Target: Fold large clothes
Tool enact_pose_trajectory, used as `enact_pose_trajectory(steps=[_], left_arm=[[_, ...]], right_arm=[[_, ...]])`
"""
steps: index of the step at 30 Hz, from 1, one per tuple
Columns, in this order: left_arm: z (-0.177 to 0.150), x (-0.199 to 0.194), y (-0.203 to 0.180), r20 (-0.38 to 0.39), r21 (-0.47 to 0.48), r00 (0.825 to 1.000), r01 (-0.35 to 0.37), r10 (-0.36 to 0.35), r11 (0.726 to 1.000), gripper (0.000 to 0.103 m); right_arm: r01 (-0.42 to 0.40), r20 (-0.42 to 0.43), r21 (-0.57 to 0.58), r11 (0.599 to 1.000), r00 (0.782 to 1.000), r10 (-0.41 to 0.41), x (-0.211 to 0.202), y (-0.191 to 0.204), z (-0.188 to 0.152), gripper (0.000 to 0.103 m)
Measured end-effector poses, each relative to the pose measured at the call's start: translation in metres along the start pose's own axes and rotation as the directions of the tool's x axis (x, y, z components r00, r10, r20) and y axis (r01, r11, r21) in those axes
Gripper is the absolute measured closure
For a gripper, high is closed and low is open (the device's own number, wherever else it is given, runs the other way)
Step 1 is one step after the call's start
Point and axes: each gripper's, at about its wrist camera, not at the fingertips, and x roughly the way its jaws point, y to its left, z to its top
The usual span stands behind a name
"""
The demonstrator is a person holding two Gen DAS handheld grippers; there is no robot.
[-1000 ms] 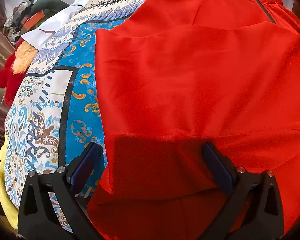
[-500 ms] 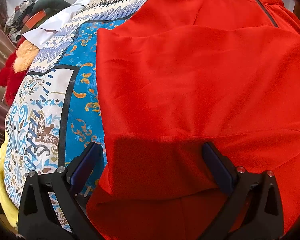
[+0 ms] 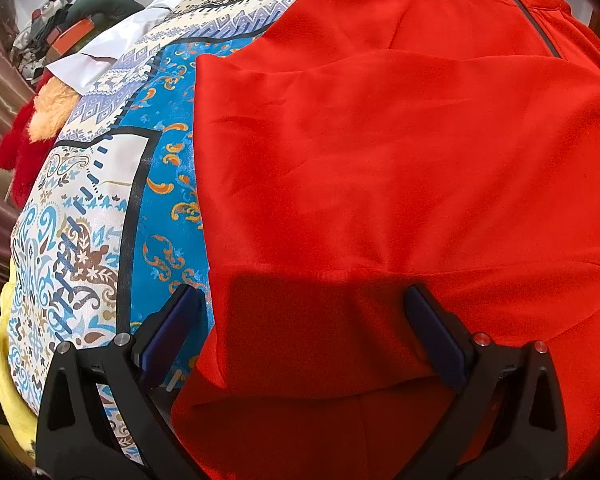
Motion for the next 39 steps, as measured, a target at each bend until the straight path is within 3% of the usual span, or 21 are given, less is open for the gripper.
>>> enact_pose_trajectory(steps=[4,8,11,12,16,18,23,27,30,33,35,37,39], left_arm=[[0.000,0.000,0.000,-0.003,0.000,1.000,0.000,0.000,1.000,0.000],[0.006,-0.006,-0.001,-0.022,0.009,1.000,0.006,-0.006,1.000,0.003],[0.016,-0.024,-0.010,0.014,0.046,1.000,-0.019,0.018,0.999,0.007],[0.021,-0.033,-0.015,0.039,0.061,0.999,-0.019,0.017,0.998,0.007],[0.043,-0.077,-0.052,0.124,0.132,0.990,0.048,-0.064,0.990,0.006],[0.052,-0.092,-0.072,0.145,0.160,0.983,0.089,-0.112,0.983,0.006],[0.074,-0.116,-0.134,0.147,0.237,0.958,0.208,-0.247,0.949,0.006],[0.083,-0.109,-0.185,0.101,0.308,0.952,0.248,-0.290,0.919,0.006],[0.088,-0.098,-0.216,0.073,0.337,0.952,0.255,-0.296,0.906,0.006],[0.090,-0.095,-0.238,0.083,0.353,0.951,0.251,-0.298,0.901,0.006],[0.092,-0.095,-0.244,0.094,0.353,0.950,0.249,-0.299,0.902,0.006],[0.093,-0.096,-0.248,0.098,0.351,0.951,0.243,-0.293,0.904,0.006],[0.093,-0.097,-0.245,0.099,0.351,0.952,0.239,-0.289,0.905,0.006]], right_arm=[[-0.132,-0.032,0.108,0.985,0.990,0.136,0.007,-0.031,-0.008,0.015],[-0.258,0.008,0.263,0.930,0.964,0.265,-0.009,-0.072,-0.024,0.016],[-0.342,0.047,0.395,0.853,0.934,0.353,-0.018,-0.116,-0.042,0.015],[-0.363,0.049,0.465,0.807,0.921,0.386,-0.015,-0.137,-0.052,0.015],[-0.375,0.036,0.664,0.647,0.880,0.473,0.009,-0.195,-0.090,0.015],[-0.351,0.021,0.731,0.585,0.869,0.495,0.025,-0.217,-0.114,0.015],[-0.281,-0.032,0.804,0.524,0.860,0.509,0.057,-0.245,-0.158,0.015],[-0.310,0.006,0.853,0.420,0.810,0.587,0.081,-0.248,-0.182,0.015],[-0.322,0.028,0.850,0.416,0.817,0.575,0.089,-0.247,-0.179,0.017],[-0.329,0.055,0.861,0.388,0.819,0.572,0.098,-0.247,-0.171,0.027],[-0.314,0.063,0.871,0.378,0.835,0.546,0.105,-0.248,-0.165,0.041],[-0.275,0.044,0.879,0.391,0.861,0.506,0.109,-0.249,-0.159,0.069],[-0.272,0.053,0.870,0.410,0.881,0.470,0.105,-0.250,-0.149,0.087]])
